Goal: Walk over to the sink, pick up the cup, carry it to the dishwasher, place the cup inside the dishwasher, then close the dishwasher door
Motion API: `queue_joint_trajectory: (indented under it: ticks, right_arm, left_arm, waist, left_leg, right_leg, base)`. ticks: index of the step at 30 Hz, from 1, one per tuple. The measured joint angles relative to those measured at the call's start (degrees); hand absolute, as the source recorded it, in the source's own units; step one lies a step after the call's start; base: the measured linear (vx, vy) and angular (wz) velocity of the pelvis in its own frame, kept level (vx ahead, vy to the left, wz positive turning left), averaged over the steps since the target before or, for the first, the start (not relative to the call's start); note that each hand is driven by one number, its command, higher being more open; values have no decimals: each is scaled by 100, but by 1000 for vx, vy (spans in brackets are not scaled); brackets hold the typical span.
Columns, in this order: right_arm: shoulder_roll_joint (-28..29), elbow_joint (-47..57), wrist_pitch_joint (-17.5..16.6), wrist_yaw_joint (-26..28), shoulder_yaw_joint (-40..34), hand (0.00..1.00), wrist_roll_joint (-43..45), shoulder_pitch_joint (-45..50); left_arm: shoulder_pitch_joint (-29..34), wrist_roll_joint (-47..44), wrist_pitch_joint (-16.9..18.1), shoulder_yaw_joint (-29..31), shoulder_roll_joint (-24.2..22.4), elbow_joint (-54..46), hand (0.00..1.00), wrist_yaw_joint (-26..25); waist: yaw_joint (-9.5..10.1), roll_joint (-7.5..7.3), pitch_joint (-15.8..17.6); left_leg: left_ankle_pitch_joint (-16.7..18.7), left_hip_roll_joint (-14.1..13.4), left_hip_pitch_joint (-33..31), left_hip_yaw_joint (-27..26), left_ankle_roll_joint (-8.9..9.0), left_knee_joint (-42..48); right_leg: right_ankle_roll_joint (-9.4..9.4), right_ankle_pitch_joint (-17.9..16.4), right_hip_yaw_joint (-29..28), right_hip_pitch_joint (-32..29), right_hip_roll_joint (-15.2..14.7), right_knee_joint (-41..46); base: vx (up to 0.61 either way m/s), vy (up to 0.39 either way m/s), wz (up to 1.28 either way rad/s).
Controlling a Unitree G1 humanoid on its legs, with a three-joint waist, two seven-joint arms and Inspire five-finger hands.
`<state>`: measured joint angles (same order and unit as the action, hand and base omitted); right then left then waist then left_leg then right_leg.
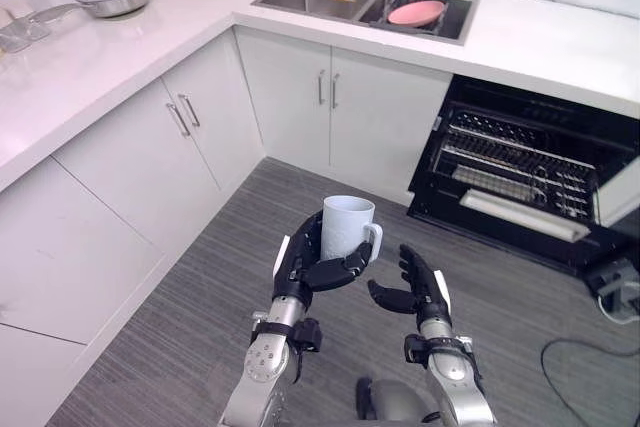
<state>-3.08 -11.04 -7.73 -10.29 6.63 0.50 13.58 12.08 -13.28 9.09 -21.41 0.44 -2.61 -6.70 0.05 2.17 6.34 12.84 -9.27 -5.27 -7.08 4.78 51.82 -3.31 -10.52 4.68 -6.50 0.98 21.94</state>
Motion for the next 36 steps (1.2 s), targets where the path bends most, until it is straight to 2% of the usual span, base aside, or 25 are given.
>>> queue_joint_trajectory:
  ticks: [1,2,3,4,6,7,9,10,12,14,15,16,17,19,21,23,24,25,26,27,28,30,32,34,36]
  right_arm:
    - [7,243,-9,-29,40,90,2,41]
    - [12,467,-47,-49,53,90,2,41]
    - [10,541,-77,-64,44,90,3,29]
    - [14,561,-110,-90,41,90,11,-41]
    - [-4,414,-128,-93,24,90,40,-230]
    - [-34,216,-138,-97,-14,90,43,-353]
    - [-50,-163,-135,-105,-90,90,46,-501]
    - [-77,-381,-126,-110,-126,90,52,-559]
    - [-68,-642,-59,-104,-121,90,61,-631]
    - [-21,-729,1,-88,-130,90,58,-634]
    - [37,-746,1,-75,-130,90,53,-673]
    - [67,-759,1,-71,-129,90,50,-681]
    - [134,-796,1,-54,-120,90,47,-669]
    - [198,-789,-7,-23,-115,90,38,-659]
    - [235,-737,-44,-13,-78,90,34,-691]
    - [236,-732,-47,-6,-51,90,35,-713]
    - [224,-735,-46,-6,-52,90,35,-715]
    - [210,-738,-45,-6,-55,90,35,-716]
    - [194,-745,-42,-7,-61,90,34,-693]
    - [187,-742,-42,-14,-62,90,34,-645]
    - [52,-793,-14,-10,-78,90,36,-598]
    - [39,-755,5,-4,-77,90,39,-554]
    - [38,-311,64,17,39,90,43,-79]
    - [92,199,66,-7,139,90,44,152]
    - [83,474,25,-12,146,90,42,111]
  left_arm:
    - [20,0,0,13,-13,-42,30,29]
    - [63,0,1,35,-27,-157,30,53]
    - [79,0,5,31,-52,-193,30,70]
    - [83,0,6,35,-99,-213,30,90]
    - [108,0,5,69,-142,-202,30,98]
    - [114,1,5,72,-144,-197,30,102]
    - [143,1,4,90,-132,-175,30,102]
    - [180,1,4,120,-115,-170,30,97]
    - [165,-1,-1,288,-114,-157,30,35]
    - [169,-2,-14,335,25,-117,30,-15]
    - [168,-2,-16,367,142,-92,30,-21]
    - [169,-2,-26,377,193,-53,30,-29]
    - [208,-2,-48,386,281,50,30,-61]
    - [266,-1,-51,394,313,63,30,-65]
    - [248,-1,-32,382,318,49,30,-64]
    - [245,-1,-33,382,335,52,30,-60]
    - [222,-1,-33,386,342,52,30,-55]
    - [205,-1,-34,387,346,57,30,-55]
    - [195,0,-36,383,366,71,30,-55]
    - [194,0,-40,373,378,95,30,-52]
    - [166,6,-57,368,266,264,30,-38]
    - [139,68,-63,403,217,291,30,-25]
    - [185,155,-74,417,84,278,30,19]
    - [333,158,-74,418,-5,95,30,57]
    - [484,200,-67,412,-105,-77,30,128]
  waist:
    - [80,0,-2]
    - [138,-39,0]
    - [181,-25,-9]
    - [249,-9,-24]
    - [299,-29,-26]
    - [301,-29,-26]
    - [348,-57,-39]
    - [379,-68,-76]
    - [301,-131,-77]
    - [308,-221,-100]
    - [309,-292,-67]
    - [289,-311,-58]
    - [249,-322,-49]
    - [191,-319,-51]
    - [122,-356,-64]
    - [28,-350,-62]
    - [-21,-353,-64]
    - [-51,-362,-69]
    - [-144,-409,-82]
    - [-226,-430,-96]
    - [-249,-181,-116]
    - [-232,-144,-76]
    - [-100,-83,-10]
    - [3,-79,-17]
    - [69,-80,-64]
  left_leg:
    - [127,-246,-338,-255,-87,501]
    - [253,-379,-668,-444,-242,514]
    - [350,-418,-835,-472,-273,378]
    - [451,-385,-1036,-462,-351,-118]
    - [400,-82,-1183,-226,-303,-1525]
    - [174,145,-1264,58,-213,-2421]
    - [-650,345,-1237,172,-101,-3051]
    - [-1079,478,-1124,142,-285,-3121]
    - [-559,610,-1412,-53,-640,-2249]
    - [-222,714,-1302,-274,-782,-2117]
    - [-140,802,-1043,-446,-867,-2286]
    - [-118,843,-857,-504,-904,-2428]
    - [-100,903,-288,-630,-934,-2848]
    - [-97,880,242,-744,-937,-3291]
    - [-50,817,749,-983,-856,-3734]
    - [23,755,1010,-1186,-730,-3911]
    - [83,710,1137,-1301,-627,-3992]
    - [121,689,1174,-1333,-564,-3998]
    - [233,700,1288,-1336,-394,-3993]
    - [279,713,1378,-1301,-330,-3986]
    - [369,433,1437,-1263,-234,-3726]
    - [355,187,1198,-1243,-217,-2808]
    - [126,-402,608,-1048,-150,-636]
    - [298,-608,114,-1017,-243,156]
    - [470,-571,-272,-955,-349,-183]
  right_leg:
    - [-28,-31,-24,319,27,-240]
    - [-18,-139,-107,515,13,-416]
    - [-71,-201,-147,573,12,-464]
    - [-27,-281,-258,692,-29,-521]
    - [141,-473,-458,842,-222,-531]
    - [276,-597,-569,915,-365,-543]
    - [444,-737,-783,1007,-540,-598]
    - [545,-804,-929,1082,-644,-658]
    - [737,-753,-1281,1137,-896,-670]
    - [875,-766,-1449,917,-1009,-92]
    - [1337,-701,-1525,542,-1097,802]
    - [1513,-640,-1550,351,-1123,1283]
    - [1485,-663,-1392,-7,-1092,2293]
    - [1216,-785,-988,-349,-1025,2813]
    - [865,-967,-266,-995,-967,2615]
    - [663,-932,294,-1364,-900,1921]
    - [478,-716,551,-1533,-768,1247]
    - [415,-489,610,-1567,-689,889]
    - [236,317,588,-1540,-560,274]
    - [-16,809,539,-1451,-542,208]
    - [-71,631,581,-1265,-287,212]
    - [-163,556,535,-1025,-102,56]
    - [-289,406,408,-320,156,-245]
    - [-396,152,171,58,206,-330]
    - [-374,38,-52,133,200,-331]
  base:
    - [316,-50,-20]
    - [296,-31,-22]
    - [273,39,-26]
    - [279,123,-33]
    - [359,240,-42]
    - [331,265,-42]
    - [352,300,-47]
    - [464,354,-52]
    - [474,366,-35]
    - [425,336,-40]
    - [473,312,-49]
    - [445,257,-54]
    - [341,173,-41]
    - [278,97,-45]
    - [276,20,-56]
    - [293,-36,-61]
    - [322,-59,-54]
    - [371,-93,-35]
    - [336,-95,-5]
    - [556,-164,-15]
    - [478,-151,-24]
    - [394,-158,-34]
    - [388,-144,-41]
    - [309,-57,-54]
    - [197,27,-53]
